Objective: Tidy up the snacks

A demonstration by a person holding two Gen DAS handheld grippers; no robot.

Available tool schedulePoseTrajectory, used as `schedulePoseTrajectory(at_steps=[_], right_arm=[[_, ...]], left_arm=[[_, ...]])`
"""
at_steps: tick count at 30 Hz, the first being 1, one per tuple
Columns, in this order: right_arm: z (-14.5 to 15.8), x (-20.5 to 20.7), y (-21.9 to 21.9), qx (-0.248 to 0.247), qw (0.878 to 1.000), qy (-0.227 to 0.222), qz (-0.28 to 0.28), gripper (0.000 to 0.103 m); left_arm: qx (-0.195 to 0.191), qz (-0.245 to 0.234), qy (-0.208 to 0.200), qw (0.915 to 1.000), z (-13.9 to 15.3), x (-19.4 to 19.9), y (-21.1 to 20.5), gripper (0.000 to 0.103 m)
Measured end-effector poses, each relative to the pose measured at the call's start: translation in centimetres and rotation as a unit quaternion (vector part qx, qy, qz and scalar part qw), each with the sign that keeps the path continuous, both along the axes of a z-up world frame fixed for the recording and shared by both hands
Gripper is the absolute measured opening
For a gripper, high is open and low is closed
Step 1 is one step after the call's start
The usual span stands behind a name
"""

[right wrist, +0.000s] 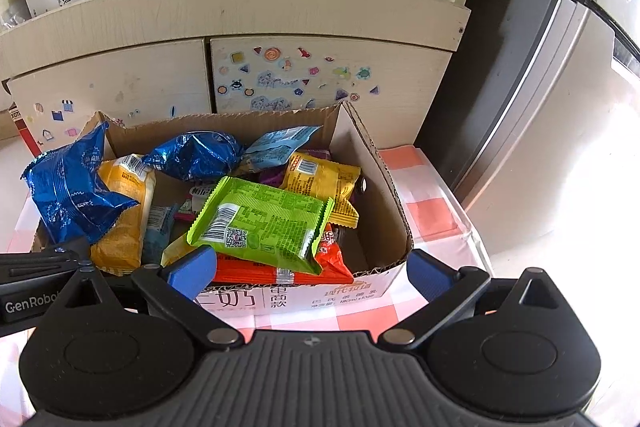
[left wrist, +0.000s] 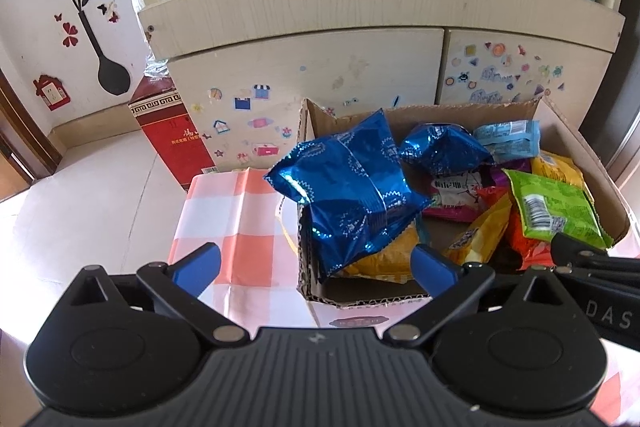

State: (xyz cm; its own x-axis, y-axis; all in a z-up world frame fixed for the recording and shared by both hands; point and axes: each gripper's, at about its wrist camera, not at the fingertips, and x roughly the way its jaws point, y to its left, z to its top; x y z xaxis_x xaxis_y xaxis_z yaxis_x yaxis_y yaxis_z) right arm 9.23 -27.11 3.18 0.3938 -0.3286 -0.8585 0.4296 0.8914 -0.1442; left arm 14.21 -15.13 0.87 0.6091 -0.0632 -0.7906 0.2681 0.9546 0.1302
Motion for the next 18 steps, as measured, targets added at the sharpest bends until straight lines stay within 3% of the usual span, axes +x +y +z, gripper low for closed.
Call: schedulePoseTrajectory(at_steps=[18], right_arm=[[-0.04, 0.08, 0.11, 0.001, 1.0, 0.001, 0.001, 0.103]], left_arm=[[0.003, 0.002, 0.0, 1.0, -0.1, 0.02, 0.25, 0.1]])
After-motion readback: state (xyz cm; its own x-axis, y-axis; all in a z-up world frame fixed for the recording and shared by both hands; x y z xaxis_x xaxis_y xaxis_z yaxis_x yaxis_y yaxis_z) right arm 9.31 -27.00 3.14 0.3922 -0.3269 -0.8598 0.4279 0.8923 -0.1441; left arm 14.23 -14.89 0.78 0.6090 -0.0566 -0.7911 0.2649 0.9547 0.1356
